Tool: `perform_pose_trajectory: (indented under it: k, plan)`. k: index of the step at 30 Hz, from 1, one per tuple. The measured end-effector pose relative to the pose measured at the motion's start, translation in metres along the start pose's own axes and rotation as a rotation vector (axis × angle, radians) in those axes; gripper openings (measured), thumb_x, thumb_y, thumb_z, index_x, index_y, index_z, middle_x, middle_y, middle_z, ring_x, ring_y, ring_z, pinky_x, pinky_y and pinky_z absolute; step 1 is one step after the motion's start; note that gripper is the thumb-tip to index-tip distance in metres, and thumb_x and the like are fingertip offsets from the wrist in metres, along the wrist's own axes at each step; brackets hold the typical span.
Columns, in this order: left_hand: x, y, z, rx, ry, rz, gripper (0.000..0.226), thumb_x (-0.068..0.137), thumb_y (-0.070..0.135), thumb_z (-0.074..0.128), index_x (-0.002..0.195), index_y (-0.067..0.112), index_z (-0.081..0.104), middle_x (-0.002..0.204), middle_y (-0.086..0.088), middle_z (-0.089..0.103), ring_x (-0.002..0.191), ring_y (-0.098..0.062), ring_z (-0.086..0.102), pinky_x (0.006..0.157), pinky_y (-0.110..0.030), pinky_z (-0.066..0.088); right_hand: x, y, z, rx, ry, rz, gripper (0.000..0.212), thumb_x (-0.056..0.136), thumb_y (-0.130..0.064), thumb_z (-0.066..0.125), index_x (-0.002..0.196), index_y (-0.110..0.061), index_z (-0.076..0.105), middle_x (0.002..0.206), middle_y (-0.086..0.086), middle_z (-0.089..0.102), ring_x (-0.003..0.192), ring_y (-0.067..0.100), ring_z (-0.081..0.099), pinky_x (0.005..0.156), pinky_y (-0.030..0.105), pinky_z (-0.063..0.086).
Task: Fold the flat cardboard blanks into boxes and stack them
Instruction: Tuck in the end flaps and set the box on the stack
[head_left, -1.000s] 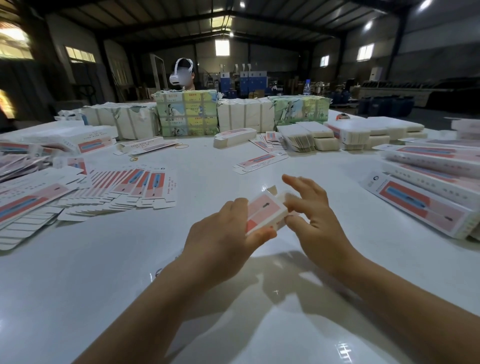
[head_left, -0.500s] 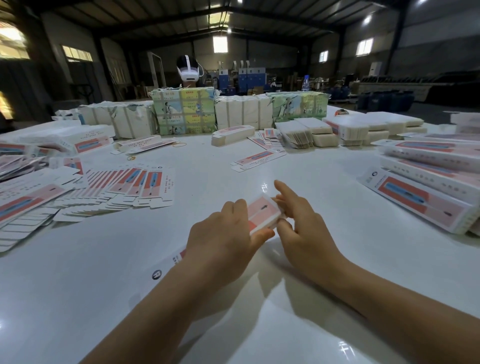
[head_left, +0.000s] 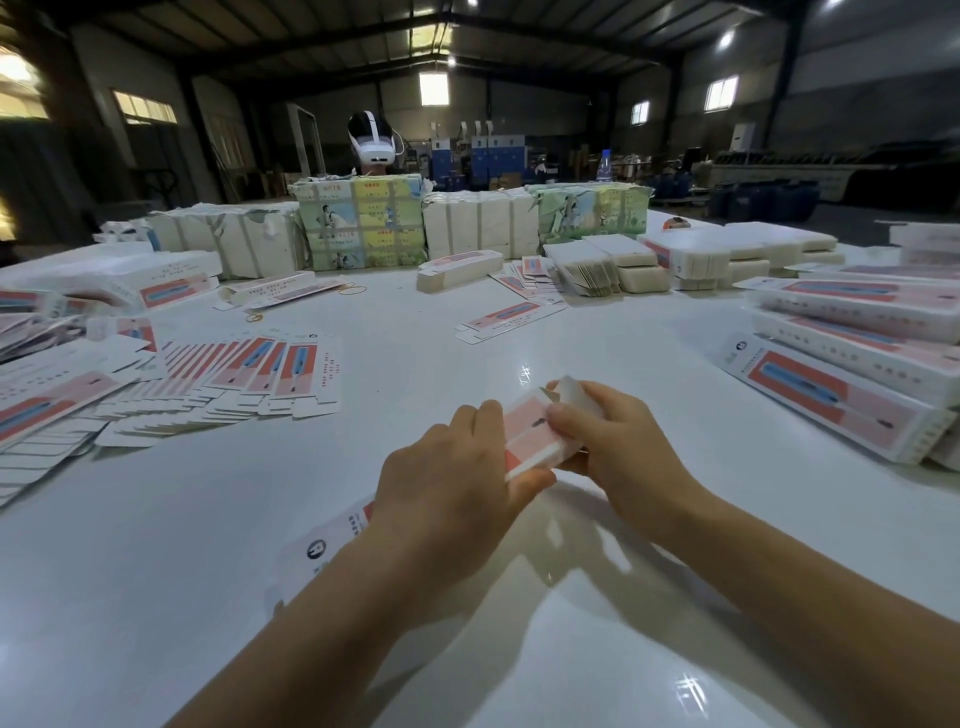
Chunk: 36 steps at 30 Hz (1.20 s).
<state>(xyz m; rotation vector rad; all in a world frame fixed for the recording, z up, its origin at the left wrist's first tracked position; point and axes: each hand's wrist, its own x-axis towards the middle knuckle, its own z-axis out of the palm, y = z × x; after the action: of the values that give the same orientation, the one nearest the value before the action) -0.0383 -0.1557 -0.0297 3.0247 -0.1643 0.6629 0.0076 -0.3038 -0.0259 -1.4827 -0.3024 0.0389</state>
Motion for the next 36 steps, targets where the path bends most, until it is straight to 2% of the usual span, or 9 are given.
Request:
perform_pose_trajectory:
  k: [2,5,7,10,13,18,22,31,36]
  plan:
    - [0.000,0.002,0.001,0.029,0.000,-0.001,0.063,0.081,0.072,0.020,0.123,0.026,0.030,0.104,0.007,0.045,0.085,-0.014,0.047,0.063,-0.029,0.035,-0.004,0.004,0.004,-0.371,0.010,-0.177,0.019,0.096,-0.008,0.046,0.101,0.003,0.060,0.088,0.012,0.062,0.081,0.026,0.058,0.083,0.042,0.050]
    - [0.001,0.007,0.003,0.088,-0.006,0.001,0.068,0.076,0.070,0.008,0.120,0.025,0.031,0.094,0.007,0.035,0.079,-0.015,0.041,0.062,-0.029,0.037,-0.007,0.012,0.007,-0.749,0.032,-0.307,0.037,0.101,-0.016,0.039,0.136,-0.010,0.050,0.130,0.006,0.058,0.118,0.020,0.051,0.089,0.009,0.028]
    - [0.000,0.009,0.002,0.098,-0.004,-0.001,0.073,0.071,0.068,0.002,0.122,0.024,0.031,0.096,0.006,0.037,0.078,-0.015,0.040,0.062,-0.029,0.037,-0.009,0.014,0.008,-0.814,0.036,-0.328,0.042,0.101,-0.018,0.038,0.142,-0.010,0.041,0.140,0.007,0.051,0.125,0.019,0.047,0.083,0.001,0.022]
    - [-0.002,0.007,0.003,0.111,0.014,-0.006,0.071,0.076,0.068,0.005,0.124,0.023,0.030,0.101,0.006,0.043,0.081,-0.015,0.043,0.063,-0.029,0.038,-0.010,0.011,0.009,-0.658,0.064,-0.297,0.034,0.101,-0.019,0.041,0.130,-0.007,0.055,0.123,0.009,0.063,0.106,0.016,0.057,0.082,0.009,0.034]
    - [-0.002,0.003,0.003,0.109,0.073,-0.027,0.064,0.086,0.070,0.024,0.129,0.023,0.028,0.107,0.006,0.046,0.087,-0.015,0.048,0.062,-0.028,0.035,-0.004,0.000,0.006,-0.113,-0.030,-0.040,0.032,0.099,-0.024,0.048,0.091,-0.005,0.072,0.083,0.006,0.068,0.076,0.015,0.063,0.081,0.031,0.052]
    - [-0.003,0.000,0.004,0.095,0.146,-0.006,0.070,0.086,0.070,0.027,0.136,0.021,0.025,0.116,0.004,0.049,0.095,-0.016,0.053,0.067,-0.028,0.042,0.004,-0.008,-0.004,0.321,-0.155,0.156,0.032,0.090,-0.009,0.051,0.074,-0.010,0.079,0.082,0.010,0.073,0.075,0.018,0.071,0.064,0.024,0.057]
    - [-0.005,-0.001,0.004,0.114,0.159,0.024,0.072,0.085,0.071,0.027,0.137,0.021,0.026,0.115,0.004,0.050,0.094,-0.016,0.053,0.066,-0.028,0.043,0.005,-0.005,-0.005,0.330,-0.163,0.204,0.031,0.090,-0.002,0.050,0.075,-0.001,0.077,0.085,0.015,0.072,0.076,0.021,0.071,0.063,0.025,0.057]
    - [-0.007,0.004,-0.003,0.178,0.176,0.051,0.073,0.085,0.070,0.031,0.138,0.019,0.031,0.113,0.002,0.053,0.092,-0.017,0.055,0.065,-0.027,0.043,0.000,-0.003,-0.004,0.121,-0.082,0.110,0.047,0.093,0.003,0.045,0.063,-0.014,0.078,0.078,0.012,0.074,0.072,0.019,0.072,0.062,0.023,0.056]
    - [-0.009,0.008,-0.011,0.209,0.169,0.056,0.069,0.080,0.064,0.052,0.122,0.009,0.057,0.089,-0.004,0.064,0.070,-0.022,0.061,0.050,-0.029,0.046,0.005,-0.004,-0.009,0.186,-0.088,0.222,0.039,0.092,0.003,0.045,0.069,-0.005,0.075,0.082,0.014,0.074,0.074,0.023,0.072,0.062,0.028,0.059]
